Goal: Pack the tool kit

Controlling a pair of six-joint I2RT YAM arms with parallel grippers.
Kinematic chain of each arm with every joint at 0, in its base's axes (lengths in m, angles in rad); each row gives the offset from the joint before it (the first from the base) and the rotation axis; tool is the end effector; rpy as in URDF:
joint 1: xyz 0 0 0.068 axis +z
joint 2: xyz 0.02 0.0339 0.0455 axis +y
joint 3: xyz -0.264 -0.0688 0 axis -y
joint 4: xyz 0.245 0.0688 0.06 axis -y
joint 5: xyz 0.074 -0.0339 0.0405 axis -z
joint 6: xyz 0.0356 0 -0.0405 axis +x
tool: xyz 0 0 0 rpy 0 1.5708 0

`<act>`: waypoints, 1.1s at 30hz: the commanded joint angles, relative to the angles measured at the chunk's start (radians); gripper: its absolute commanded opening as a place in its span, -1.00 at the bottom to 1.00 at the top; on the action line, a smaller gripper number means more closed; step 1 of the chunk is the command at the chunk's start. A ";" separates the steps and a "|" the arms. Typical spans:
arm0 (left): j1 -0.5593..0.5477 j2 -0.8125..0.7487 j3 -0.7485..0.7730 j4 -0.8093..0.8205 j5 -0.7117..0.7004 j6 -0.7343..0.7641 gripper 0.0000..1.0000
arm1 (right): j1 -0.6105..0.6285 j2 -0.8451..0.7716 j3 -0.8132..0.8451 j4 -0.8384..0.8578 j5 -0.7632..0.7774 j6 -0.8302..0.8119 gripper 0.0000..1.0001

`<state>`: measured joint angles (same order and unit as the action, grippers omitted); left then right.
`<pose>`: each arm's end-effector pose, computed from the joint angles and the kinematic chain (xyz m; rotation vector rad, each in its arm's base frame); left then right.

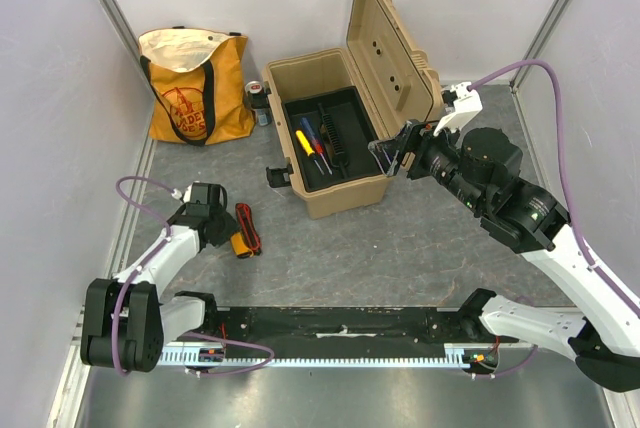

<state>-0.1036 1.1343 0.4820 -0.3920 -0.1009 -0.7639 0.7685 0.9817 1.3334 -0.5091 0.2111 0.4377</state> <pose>0.1938 -0.0165 0.1571 -0.8821 2.4642 -0.1765 0.1419 0.1268 0.4567 -0.1335 1.7720 0.7027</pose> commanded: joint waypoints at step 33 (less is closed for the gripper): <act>-0.376 0.079 0.795 -0.131 0.104 -0.063 -0.96 | 0.002 -0.044 0.018 0.029 0.020 0.006 0.65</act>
<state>-0.3893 1.1198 1.1397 -0.6128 -0.0158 -0.7738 0.7685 0.9634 1.3334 -0.5091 0.2123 0.4381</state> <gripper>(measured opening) 0.392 0.828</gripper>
